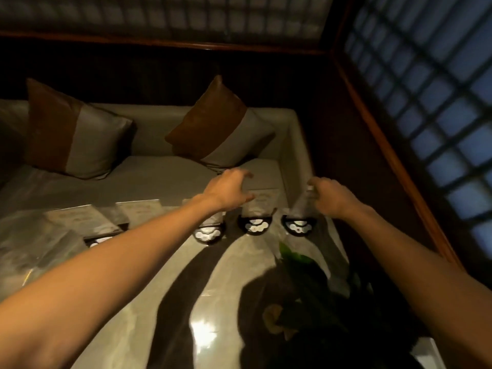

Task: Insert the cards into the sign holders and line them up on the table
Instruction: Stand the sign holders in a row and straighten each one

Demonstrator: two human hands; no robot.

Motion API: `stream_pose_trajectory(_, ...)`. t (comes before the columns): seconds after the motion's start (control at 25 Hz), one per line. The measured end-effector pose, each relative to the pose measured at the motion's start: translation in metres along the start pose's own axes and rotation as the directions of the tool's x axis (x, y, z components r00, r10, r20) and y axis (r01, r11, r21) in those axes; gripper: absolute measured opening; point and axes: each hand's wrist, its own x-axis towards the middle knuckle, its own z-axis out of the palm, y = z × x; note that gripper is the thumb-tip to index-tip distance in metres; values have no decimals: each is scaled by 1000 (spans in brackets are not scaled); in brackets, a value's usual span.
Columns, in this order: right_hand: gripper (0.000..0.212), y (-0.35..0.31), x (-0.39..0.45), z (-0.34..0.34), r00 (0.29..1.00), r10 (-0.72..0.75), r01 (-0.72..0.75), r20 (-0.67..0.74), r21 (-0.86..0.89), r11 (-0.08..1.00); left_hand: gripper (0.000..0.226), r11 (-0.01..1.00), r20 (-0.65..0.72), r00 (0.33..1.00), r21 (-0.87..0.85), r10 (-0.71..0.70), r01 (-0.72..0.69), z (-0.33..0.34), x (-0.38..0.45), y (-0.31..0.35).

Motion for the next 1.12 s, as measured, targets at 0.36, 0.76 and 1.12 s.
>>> stream_pose_trajectory(0.36,17,62,37,25,997,-81,81,-15,-28,996,24,991,123,992,130,-24,8,58,56,19)
stream_pose_trajectory(0.76,15,101,44,11,998,-62,63,-22,58,996,26,994,88,995,93,54,-63,75,86,62)
stream_pose_trajectory(1.12,17,105,47,11,996,-83,86,-24,118,989,26,994,61,996,85,61,-66,85,93,70)
